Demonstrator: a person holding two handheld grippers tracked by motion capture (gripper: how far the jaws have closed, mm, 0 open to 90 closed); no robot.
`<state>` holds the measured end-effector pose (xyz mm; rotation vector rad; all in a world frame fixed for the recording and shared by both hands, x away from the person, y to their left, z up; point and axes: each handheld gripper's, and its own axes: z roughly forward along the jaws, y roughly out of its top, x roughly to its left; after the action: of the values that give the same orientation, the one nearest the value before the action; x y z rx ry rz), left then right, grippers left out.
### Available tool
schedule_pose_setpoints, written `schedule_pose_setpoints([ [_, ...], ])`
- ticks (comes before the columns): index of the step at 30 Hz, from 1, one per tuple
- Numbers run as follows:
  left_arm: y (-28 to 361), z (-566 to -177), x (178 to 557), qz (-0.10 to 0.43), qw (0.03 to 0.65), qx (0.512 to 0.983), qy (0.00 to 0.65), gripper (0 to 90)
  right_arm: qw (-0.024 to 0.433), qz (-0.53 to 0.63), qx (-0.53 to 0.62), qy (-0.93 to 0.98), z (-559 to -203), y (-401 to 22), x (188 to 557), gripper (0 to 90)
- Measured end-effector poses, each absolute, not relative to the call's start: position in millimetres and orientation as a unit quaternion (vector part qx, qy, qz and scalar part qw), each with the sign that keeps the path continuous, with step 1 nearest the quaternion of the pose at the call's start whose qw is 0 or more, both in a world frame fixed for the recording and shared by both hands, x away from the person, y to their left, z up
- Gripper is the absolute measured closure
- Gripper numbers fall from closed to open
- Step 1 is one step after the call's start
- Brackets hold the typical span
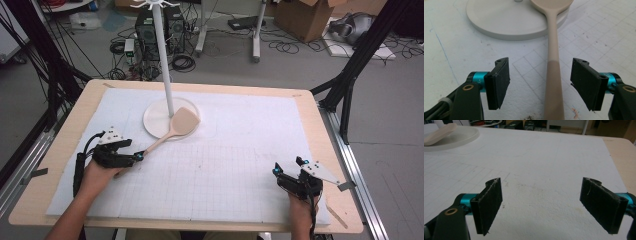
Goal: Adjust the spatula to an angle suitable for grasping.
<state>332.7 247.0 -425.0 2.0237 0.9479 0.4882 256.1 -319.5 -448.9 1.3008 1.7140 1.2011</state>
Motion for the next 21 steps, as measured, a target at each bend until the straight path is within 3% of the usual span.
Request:
schedule_pose_setpoints([
  [8,230.0,-435.7,338.4,0.182,0.376,0.836,0.354,35.6,0.333,0.461,0.496,0.656,-448.9,-319.5,255.8,16.9],
  [16,224.6,-441.0,342.3,0.162,0.356,0.855,0.342,47.8,0.331,0.46,0.498,0.656,-448.9,-319.2,256.0,16.9],
  [21,224.1,-439.2,345.2,0.155,0.348,0.862,0.334,48.2,0.333,0.458,0.497,0.658,-448.9,-318.3,255.9,17.0],
])
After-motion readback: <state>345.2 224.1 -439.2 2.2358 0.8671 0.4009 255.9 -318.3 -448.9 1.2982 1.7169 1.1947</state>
